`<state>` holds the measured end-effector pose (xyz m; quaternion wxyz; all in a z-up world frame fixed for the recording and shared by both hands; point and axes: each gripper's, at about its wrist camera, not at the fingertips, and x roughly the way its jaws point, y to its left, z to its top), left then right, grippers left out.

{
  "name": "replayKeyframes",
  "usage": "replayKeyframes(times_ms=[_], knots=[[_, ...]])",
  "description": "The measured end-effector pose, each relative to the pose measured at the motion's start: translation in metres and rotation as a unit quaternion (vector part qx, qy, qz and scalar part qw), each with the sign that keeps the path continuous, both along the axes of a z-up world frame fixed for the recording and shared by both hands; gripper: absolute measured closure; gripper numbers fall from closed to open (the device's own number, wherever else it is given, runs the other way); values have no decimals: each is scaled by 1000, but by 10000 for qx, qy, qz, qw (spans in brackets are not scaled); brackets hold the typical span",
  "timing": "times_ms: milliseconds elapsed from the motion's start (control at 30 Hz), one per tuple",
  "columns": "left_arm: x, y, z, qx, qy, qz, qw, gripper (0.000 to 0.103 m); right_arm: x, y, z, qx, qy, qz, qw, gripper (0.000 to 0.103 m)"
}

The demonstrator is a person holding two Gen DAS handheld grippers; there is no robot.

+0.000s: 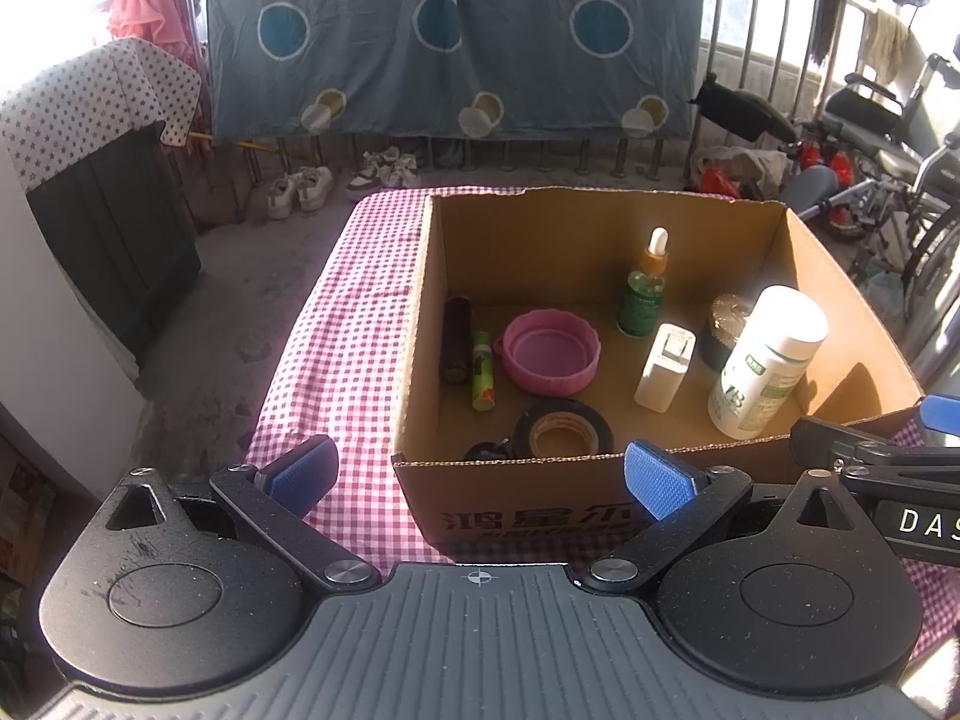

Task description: Organize rigid objects

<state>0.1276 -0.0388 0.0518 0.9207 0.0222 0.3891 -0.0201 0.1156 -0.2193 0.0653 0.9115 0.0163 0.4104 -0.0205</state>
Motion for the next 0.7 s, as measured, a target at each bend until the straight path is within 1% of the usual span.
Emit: replayKeyframes(times_ms=[700], knots=[[-2, 1, 5, -8, -42, 8, 10000, 1, 0, 0, 5, -33, -47, 7, 10000, 0]])
